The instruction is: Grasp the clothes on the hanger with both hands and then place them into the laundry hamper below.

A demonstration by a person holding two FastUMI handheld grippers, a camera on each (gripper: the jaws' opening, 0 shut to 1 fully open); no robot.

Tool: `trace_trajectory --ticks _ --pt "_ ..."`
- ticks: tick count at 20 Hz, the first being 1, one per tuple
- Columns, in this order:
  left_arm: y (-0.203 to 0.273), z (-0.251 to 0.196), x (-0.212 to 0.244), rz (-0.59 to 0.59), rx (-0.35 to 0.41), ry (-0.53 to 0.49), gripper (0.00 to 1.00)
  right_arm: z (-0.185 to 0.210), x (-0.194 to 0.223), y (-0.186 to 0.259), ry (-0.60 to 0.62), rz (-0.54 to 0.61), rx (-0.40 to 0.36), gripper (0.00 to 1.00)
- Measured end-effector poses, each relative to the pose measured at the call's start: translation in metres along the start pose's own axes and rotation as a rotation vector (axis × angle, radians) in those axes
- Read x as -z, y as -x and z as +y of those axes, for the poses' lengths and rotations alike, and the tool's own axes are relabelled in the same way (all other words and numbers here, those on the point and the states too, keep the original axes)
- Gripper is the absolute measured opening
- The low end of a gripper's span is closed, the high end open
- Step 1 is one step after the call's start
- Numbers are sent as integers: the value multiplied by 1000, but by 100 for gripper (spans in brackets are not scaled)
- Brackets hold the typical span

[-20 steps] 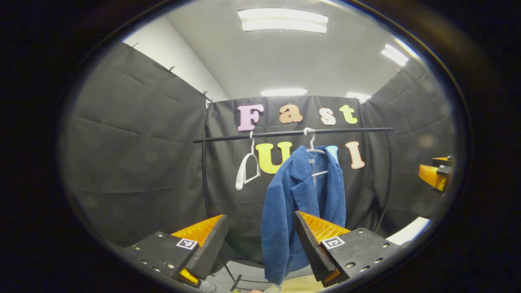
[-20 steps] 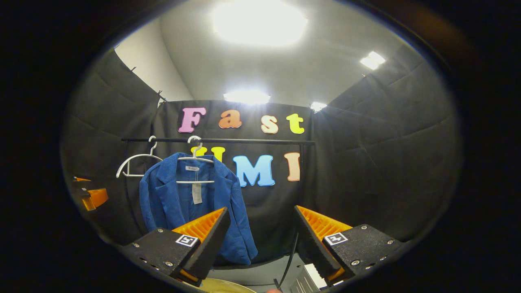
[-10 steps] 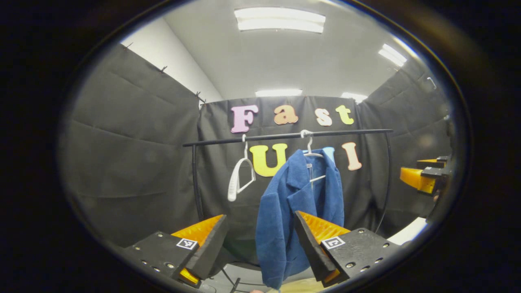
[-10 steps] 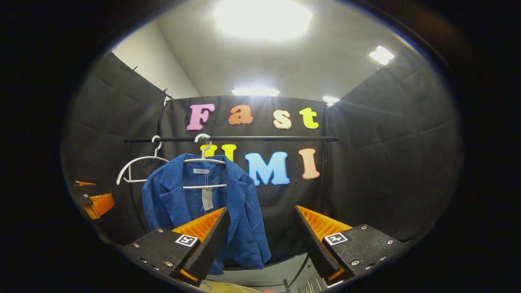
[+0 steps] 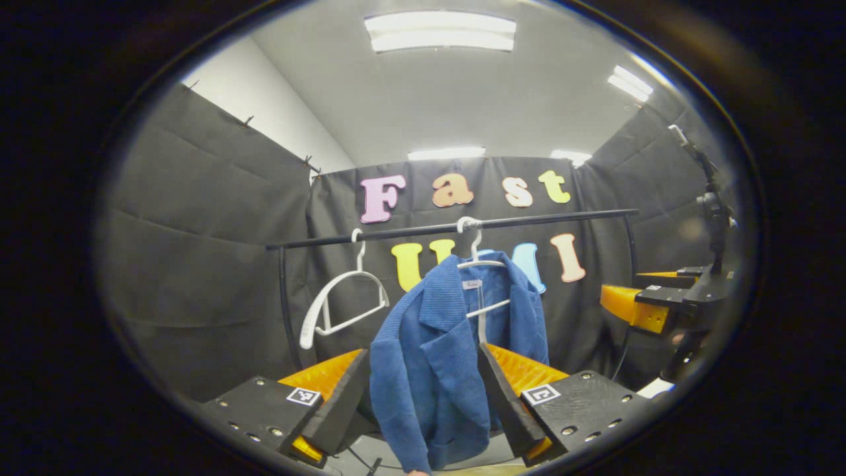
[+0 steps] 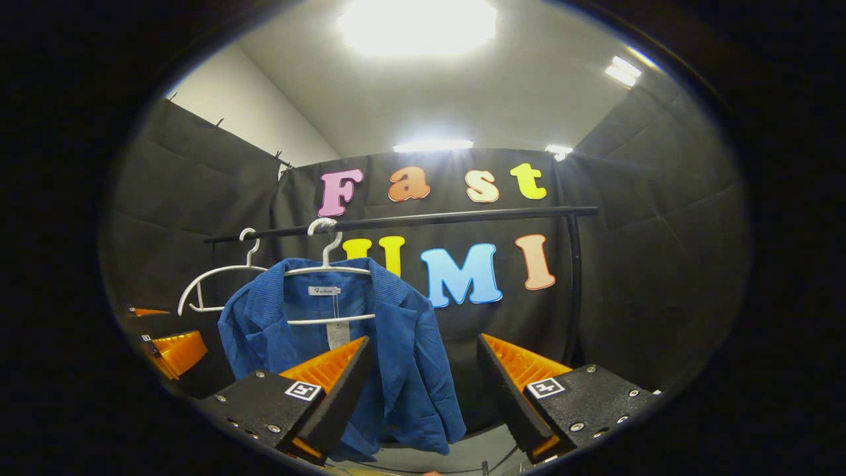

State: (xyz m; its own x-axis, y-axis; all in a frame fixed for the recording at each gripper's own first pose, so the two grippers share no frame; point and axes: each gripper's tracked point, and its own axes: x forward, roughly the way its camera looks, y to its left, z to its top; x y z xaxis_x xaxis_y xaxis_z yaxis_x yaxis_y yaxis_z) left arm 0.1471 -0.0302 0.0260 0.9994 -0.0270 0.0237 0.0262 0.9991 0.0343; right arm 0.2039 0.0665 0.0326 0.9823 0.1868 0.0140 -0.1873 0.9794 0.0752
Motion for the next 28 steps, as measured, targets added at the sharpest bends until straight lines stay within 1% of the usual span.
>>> trace_trajectory --ticks 1,2,3,4,7,8,9,17,21,22,25,26,28 --pt "-5 -6 1 4 -2 -1 93 -1 1 -7 -8 -1 -11 95" --pt "-11 -11 1 5 -7 -5 93 -1 2 -14 -16 -1 -24 96" --pt "-18 -16 0 4 -8 -9 93 -1 4 -21 -22 -1 -38 95" --pt "-25 -21 0 4 -12 -12 93 -2 3 -28 -28 -2 -46 97" --pt "-46 -34 7 17 -24 -8 93 -1 5 -47 -49 -9 -79 96" --pt "-53 -39 9 22 -28 -4 94 -2 6 -54 -56 -11 -89 96" --pt "-60 -40 13 26 -35 -3 93 0 7 -60 -63 -13 -102 96" --pt "-97 -37 42 83 -126 1 92 14 26 -111 -71 4 -197 96" --pt "-113 -36 56 101 -158 3 94 27 36 -134 -76 12 -244 95" --pt "-117 -36 60 110 -168 3 93 30 38 -140 -72 14 -253 95" --pt "-128 -34 71 131 -190 -1 93 41 51 -153 -59 27 -279 95" --pt "-131 -32 74 135 -199 -5 94 44 55 -157 -56 32 -287 95" --pt "-136 -29 77 141 -220 -15 93 48 66 -165 -47 47 -292 95"
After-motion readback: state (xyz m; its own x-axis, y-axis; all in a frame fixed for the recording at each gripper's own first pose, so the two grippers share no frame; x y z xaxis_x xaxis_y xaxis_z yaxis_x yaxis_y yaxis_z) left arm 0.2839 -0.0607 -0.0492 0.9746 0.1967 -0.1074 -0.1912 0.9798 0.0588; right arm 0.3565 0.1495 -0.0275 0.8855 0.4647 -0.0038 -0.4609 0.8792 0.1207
